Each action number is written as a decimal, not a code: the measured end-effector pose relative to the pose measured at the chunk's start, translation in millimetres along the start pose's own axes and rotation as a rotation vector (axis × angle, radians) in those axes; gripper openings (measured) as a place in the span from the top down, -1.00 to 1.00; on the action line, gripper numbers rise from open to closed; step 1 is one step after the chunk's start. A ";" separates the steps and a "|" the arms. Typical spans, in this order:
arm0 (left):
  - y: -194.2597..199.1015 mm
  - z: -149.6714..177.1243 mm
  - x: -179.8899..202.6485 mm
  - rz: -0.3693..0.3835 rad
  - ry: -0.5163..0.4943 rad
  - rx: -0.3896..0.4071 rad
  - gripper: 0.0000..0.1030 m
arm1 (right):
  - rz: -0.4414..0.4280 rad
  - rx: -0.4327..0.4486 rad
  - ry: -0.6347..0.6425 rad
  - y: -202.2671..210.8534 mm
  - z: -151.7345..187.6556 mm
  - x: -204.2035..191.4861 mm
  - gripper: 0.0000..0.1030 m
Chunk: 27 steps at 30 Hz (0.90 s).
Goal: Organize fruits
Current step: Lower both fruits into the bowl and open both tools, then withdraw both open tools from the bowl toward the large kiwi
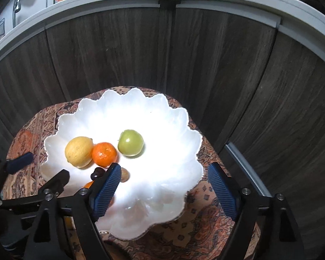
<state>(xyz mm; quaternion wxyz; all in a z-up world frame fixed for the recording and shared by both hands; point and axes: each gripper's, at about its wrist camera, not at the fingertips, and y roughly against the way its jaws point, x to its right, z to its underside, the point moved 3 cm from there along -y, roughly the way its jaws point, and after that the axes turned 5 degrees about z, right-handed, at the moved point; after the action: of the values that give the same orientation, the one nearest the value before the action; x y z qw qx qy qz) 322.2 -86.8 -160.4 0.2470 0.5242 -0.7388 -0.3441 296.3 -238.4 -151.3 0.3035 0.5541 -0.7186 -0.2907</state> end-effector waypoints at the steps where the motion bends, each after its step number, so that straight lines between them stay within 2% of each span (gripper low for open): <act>1: 2.5 -0.9 -0.4 -0.003 -0.001 0.005 -0.69 | 0.003 0.002 -0.003 2.0 -0.5 0.9 -0.67; 6: 16.2 -4.2 -1.9 -0.010 0.001 0.026 -0.76 | 0.009 0.018 -0.014 13.7 -2.6 4.4 -0.68; 19: 52.1 -6.9 -1.5 -0.026 -0.001 0.074 -0.77 | 0.008 0.066 -0.031 47.9 -3.5 9.9 -0.68; 27: 68.7 2.3 -4.9 -0.029 0.008 0.081 -0.77 | -0.010 0.068 -0.033 63.8 4.2 4.6 -0.68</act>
<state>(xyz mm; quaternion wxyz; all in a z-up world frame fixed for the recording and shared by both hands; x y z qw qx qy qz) 280.7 -67.0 -109.2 0.2233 0.5460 -0.7434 -0.3153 252.6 -228.7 -105.4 0.2713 0.5628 -0.7302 -0.2766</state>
